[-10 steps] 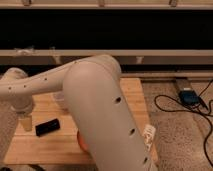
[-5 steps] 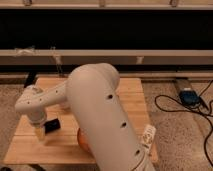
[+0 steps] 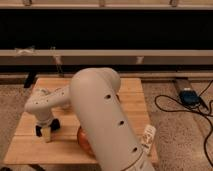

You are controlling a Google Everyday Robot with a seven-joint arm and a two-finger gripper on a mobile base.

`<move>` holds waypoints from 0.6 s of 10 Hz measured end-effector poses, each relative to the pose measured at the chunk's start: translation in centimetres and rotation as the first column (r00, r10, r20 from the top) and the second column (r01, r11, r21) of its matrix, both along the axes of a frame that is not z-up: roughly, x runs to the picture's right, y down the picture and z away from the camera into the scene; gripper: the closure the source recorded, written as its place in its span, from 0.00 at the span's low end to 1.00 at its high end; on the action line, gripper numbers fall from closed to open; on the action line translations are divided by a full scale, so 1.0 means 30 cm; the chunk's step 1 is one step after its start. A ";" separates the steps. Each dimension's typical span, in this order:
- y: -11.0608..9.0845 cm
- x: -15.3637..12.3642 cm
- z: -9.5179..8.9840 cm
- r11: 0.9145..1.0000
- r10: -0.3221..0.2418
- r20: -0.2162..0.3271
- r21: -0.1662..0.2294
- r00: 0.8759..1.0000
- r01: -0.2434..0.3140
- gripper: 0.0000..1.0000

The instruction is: Place the eraser in the ceramic cup

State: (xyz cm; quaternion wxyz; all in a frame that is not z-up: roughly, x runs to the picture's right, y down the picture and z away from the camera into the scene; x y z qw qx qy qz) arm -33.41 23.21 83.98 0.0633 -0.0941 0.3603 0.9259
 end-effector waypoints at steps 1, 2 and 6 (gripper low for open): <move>-0.002 0.002 0.001 1.000 0.001 -0.001 0.000 1.000 -0.001 0.20; -0.018 0.016 0.000 1.000 0.005 0.001 0.003 1.000 -0.005 0.20; -0.093 0.038 -0.045 0.999 0.025 0.028 0.027 0.999 -0.025 0.20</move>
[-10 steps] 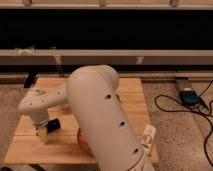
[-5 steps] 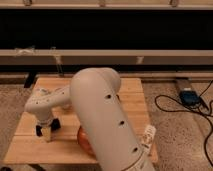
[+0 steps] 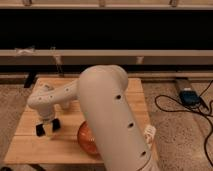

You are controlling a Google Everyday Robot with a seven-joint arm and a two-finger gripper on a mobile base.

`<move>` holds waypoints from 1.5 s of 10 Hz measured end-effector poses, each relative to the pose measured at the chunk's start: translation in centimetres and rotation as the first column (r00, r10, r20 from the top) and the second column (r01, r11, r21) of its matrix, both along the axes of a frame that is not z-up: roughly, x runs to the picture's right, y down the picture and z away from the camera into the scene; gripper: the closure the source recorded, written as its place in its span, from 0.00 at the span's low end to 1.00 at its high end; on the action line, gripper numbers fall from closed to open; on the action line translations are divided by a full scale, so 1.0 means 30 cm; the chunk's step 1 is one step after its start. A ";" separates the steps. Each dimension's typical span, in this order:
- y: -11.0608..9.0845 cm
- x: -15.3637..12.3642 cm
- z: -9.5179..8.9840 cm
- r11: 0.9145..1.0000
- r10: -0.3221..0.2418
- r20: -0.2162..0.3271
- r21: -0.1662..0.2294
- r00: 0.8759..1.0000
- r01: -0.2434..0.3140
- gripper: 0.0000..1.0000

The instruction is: Place the eraser in the ceramic cup

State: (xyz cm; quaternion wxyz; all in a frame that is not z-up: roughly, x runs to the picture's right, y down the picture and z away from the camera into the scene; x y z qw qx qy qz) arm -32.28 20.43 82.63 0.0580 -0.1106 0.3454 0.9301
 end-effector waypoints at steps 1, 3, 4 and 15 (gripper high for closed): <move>-0.002 0.001 0.001 1.000 0.001 0.004 0.002 1.000 -0.001 0.20; 0.005 -0.005 0.009 1.000 -0.003 0.011 -0.004 1.000 0.003 0.20; 0.012 -0.012 0.012 1.000 -0.006 0.015 -0.008 1.000 0.006 0.20; 0.036 -0.095 0.002 0.999 -0.052 0.034 -0.012 0.998 0.053 0.91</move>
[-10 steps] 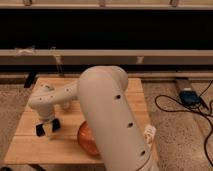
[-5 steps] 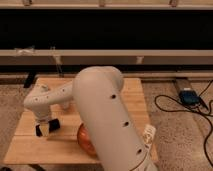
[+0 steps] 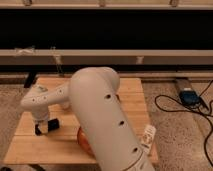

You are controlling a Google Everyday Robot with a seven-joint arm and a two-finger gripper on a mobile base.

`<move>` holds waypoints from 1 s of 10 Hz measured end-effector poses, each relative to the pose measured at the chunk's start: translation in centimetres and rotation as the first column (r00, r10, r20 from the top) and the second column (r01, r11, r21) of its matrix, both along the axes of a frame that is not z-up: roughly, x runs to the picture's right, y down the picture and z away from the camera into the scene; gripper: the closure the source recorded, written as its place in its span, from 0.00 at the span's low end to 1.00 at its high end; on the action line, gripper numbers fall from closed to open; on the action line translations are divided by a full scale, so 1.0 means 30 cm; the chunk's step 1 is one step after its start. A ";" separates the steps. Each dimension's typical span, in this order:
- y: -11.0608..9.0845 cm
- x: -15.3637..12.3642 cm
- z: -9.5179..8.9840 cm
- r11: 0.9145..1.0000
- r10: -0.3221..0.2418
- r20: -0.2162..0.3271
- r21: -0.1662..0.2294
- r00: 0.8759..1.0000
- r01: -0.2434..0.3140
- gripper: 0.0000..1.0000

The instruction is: Place the eraser in the ceramic cup

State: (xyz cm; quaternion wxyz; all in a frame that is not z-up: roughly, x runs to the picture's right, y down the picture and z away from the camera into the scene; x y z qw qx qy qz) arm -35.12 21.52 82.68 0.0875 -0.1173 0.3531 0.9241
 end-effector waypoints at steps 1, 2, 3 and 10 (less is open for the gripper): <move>-0.010 0.001 -0.006 1.000 0.005 -0.002 0.006 1.000 -0.005 0.98; -0.021 0.001 -0.014 1.000 0.010 -0.003 0.013 1.000 -0.010 1.00; -0.045 -0.002 -0.030 1.000 0.020 -0.003 0.022 1.000 -0.020 1.00; -0.375 0.018 -0.215 0.993 0.111 0.051 0.035 0.992 -0.113 1.00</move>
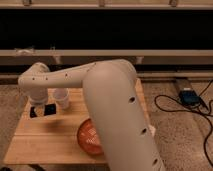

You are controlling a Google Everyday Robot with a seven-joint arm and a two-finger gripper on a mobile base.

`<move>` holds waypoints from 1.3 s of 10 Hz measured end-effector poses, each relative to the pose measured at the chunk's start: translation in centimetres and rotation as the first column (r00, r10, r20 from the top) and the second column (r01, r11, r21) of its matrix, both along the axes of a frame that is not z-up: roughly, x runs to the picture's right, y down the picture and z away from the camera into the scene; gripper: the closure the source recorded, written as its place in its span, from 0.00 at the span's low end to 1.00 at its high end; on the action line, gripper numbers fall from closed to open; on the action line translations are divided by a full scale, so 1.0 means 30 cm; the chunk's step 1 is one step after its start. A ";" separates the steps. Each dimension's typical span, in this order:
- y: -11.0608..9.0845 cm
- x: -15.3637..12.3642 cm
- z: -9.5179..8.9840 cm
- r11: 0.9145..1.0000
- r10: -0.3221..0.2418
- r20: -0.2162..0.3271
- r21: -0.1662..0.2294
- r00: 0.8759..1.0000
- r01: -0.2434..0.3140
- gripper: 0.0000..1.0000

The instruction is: Place the eraser in the ceramic cup

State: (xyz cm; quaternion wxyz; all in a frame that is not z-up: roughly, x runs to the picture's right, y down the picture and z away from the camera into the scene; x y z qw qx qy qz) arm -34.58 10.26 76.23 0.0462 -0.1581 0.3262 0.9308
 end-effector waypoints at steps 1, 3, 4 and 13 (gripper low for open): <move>-0.046 -0.011 -0.017 1.000 0.005 0.017 0.007 1.000 -0.005 1.00; -0.127 0.016 -0.014 0.999 0.029 0.026 0.026 0.999 -0.030 1.00; -0.180 0.038 -0.013 0.998 0.045 0.027 0.038 0.999 -0.046 1.00; -0.367 0.223 0.107 0.953 0.249 0.057 0.165 0.967 -0.255 1.00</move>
